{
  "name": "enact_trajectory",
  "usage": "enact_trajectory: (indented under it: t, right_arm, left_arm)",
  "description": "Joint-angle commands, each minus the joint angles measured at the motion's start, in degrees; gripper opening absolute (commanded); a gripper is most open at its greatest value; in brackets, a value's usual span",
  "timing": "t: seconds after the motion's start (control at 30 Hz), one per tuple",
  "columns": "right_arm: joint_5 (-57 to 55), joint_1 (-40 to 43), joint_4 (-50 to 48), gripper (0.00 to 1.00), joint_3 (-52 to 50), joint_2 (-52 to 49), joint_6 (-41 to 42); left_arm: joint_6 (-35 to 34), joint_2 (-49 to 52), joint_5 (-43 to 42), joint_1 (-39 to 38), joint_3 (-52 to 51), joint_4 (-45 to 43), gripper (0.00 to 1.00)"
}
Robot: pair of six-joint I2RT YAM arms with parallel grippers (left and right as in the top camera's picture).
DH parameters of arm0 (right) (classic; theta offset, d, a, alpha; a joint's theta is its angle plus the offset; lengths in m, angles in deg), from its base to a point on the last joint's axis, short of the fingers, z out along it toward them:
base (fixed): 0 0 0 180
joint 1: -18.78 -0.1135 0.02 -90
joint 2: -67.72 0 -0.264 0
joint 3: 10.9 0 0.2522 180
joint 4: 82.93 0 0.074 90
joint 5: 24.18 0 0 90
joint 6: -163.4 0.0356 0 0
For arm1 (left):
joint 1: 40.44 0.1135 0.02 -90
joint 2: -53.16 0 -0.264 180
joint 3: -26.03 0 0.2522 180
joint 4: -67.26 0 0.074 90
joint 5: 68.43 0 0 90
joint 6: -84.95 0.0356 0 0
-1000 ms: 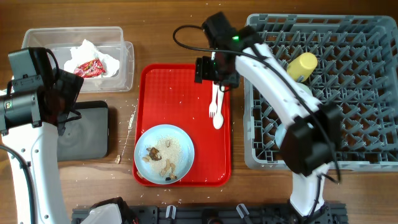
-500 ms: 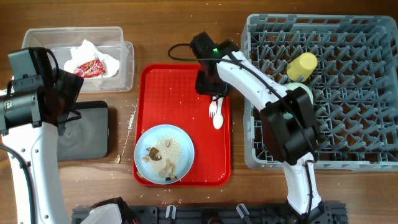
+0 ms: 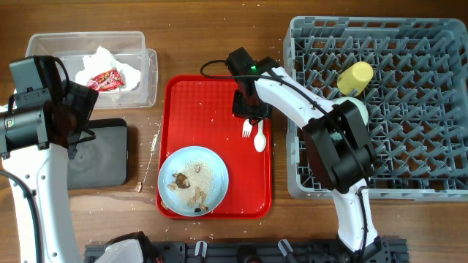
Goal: Sort waste into correct bins and load items into the dishwasher rack
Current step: 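Reach the right gripper to the white fork and grasp it, then carry the white fork with the right gripper into the rack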
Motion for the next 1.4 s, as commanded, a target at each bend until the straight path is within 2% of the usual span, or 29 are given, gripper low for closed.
enact_trajectory:
  t: [0.0,0.2,0.37,0.53,0.63,0.8,0.93,1.13,1.37]
  right_arm:
    - [-1.2,-0.4,-0.3,0.04,-0.7,-1.4,0.0]
    - [2.1,1.2,1.7,0.04,2.3,2.5,-5.0]
    - [2.4,4.7,2.7,0.04,4.3,12.9,-13.9]
    - [2.3,11.4,4.1,0.04,4.3,24.8,-19.5]
    - [1.8,16.6,4.7,0.04,4.3,28.1,-23.4]
    - [2.9,24.1,5.7,0.04,3.9,27.6,-31.3]
    - [2.8,24.3,5.2,0.04,2.2,25.1,-31.5]
    - [-6.8,24.8,2.7,0.04,0.8,21.9,-31.1]
    - [-7.3,25.3,-4.2,0.04,0.8,16.8,-34.1]
  left_arm:
    - [-0.5,-0.3,0.7,0.2,-0.2,-0.2,1.00]
    - [-0.5,-0.3,0.7,0.2,-0.2,-0.2,1.00]
    - [-0.5,-0.3,0.7,0.2,-0.2,-0.2,1.00]
    - [-0.5,-0.3,0.7,0.2,-0.2,-0.2,1.00]
    - [-0.5,-0.3,0.7,0.2,-0.2,-0.2,1.00]
    - [-0.5,-0.3,0.7,0.2,-0.2,-0.2,1.00]
    - [-0.5,-0.3,0.7,0.2,-0.2,-0.2,1.00]
    - [-0.5,-0.3,0.7,0.2,-0.2,-0.2,1.00]
    - [-0.5,-0.3,0.7,0.2,-0.2,-0.2,1.00]
